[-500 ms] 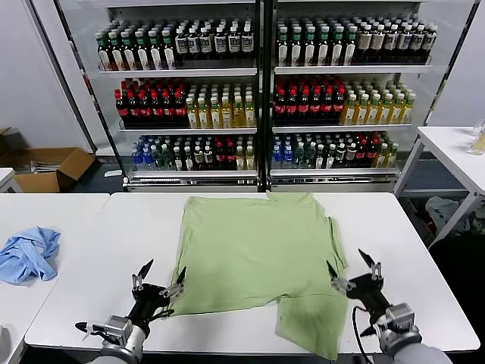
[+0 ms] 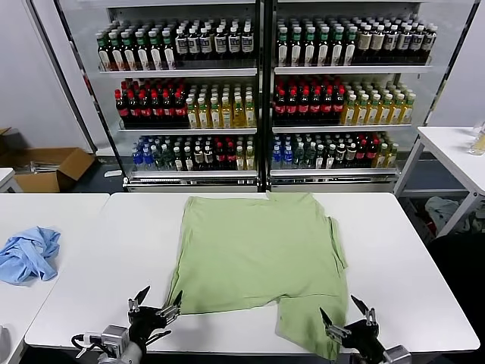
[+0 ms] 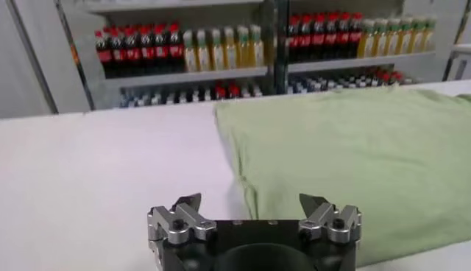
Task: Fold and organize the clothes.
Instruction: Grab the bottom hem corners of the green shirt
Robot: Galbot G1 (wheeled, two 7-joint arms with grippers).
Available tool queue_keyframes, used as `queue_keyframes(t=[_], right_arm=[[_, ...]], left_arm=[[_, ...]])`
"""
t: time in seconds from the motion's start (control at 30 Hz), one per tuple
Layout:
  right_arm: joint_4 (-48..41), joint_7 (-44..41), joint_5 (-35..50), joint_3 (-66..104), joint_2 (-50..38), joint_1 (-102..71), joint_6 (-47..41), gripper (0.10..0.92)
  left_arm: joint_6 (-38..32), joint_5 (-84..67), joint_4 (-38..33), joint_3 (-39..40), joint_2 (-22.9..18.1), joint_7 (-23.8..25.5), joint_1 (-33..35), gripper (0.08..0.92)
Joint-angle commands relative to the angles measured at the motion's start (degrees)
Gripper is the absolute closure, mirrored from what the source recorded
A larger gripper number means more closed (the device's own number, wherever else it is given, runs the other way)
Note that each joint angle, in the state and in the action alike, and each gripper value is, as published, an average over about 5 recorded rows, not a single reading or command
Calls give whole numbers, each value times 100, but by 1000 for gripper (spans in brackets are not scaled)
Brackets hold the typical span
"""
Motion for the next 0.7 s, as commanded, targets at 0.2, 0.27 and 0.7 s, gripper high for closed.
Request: queue_keyframes(t=[0.2, 0.27, 0.7], right_arm=[[-99, 264, 25, -244, 89, -172, 53, 203], [-107, 285, 48, -267, 89, -172, 61, 203], [-234, 380, 599, -446, 68, -104, -12, 345]], left_arm=[[543, -174, -5, -4, -152, -330, 86, 177], [551, -158, 3, -7, -175, -380, 95, 177], [530, -118, 65, 53, -188, -383, 103, 380]])
